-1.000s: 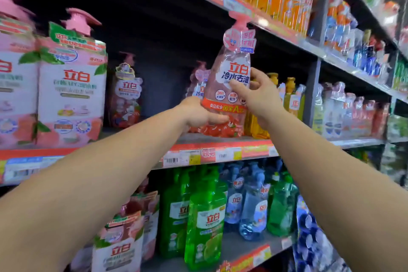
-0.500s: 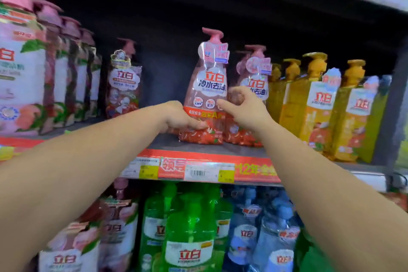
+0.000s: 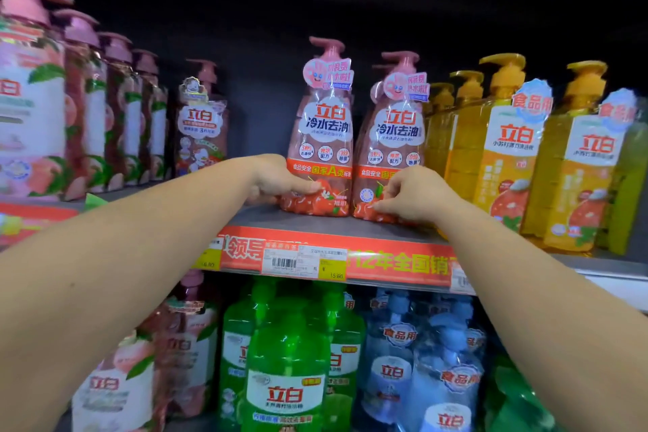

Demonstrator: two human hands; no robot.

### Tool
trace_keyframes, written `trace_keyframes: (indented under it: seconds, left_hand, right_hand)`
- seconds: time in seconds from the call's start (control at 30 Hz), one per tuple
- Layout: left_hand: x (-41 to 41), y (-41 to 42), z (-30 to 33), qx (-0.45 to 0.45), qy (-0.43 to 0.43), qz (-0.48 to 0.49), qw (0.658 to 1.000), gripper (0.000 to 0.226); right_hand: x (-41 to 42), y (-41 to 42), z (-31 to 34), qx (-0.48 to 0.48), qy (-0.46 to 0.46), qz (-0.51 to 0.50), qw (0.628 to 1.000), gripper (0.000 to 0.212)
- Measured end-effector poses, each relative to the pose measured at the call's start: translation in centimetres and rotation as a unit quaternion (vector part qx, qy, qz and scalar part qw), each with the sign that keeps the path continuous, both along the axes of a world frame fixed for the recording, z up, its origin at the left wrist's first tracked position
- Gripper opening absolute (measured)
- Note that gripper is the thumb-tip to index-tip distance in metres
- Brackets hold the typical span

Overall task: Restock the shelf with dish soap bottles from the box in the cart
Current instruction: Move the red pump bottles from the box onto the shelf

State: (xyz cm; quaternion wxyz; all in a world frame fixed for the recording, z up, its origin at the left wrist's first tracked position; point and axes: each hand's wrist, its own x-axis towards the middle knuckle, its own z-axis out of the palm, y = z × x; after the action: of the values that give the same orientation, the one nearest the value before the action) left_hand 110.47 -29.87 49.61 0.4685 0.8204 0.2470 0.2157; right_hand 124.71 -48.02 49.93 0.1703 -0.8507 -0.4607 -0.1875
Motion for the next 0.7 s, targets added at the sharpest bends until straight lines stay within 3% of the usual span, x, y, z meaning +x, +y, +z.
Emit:
trace_keyframes:
  seconds: [0.43, 0.5, 0.6, 0.7]
  left_hand:
    - [-0.7, -1.6, 0.1, 0.037, 0.048, 0.009, 0.998, 0.053]
    - [-2.1, -2.3, 0.6, 0.105, 0.048, 0.064, 0.991, 0.059]
    - [-6.8, -2.2, 1.1, 0.237, -0.009, 0.156, 0.959, 0.098]
    - [-15.1, -0.7, -0.1, 0.322, -0.048, 0.227, 0.918, 0.081]
  right_hand:
    - [-1.2, 1.4, -1.0, 0.045, 0.005, -0.048, 0.998, 0.021]
    - [-3.6, 2.6, -0.8, 0.099, -0.006, 0.001, 0.995, 0.015]
    - [-9.1, 5.4, -0.6, 0.200, -0.009, 0.127, 0.972, 0.010]
    - [-15.7, 9.6, -1.1, 0.223, -0.004, 0.245, 0.943, 0.014]
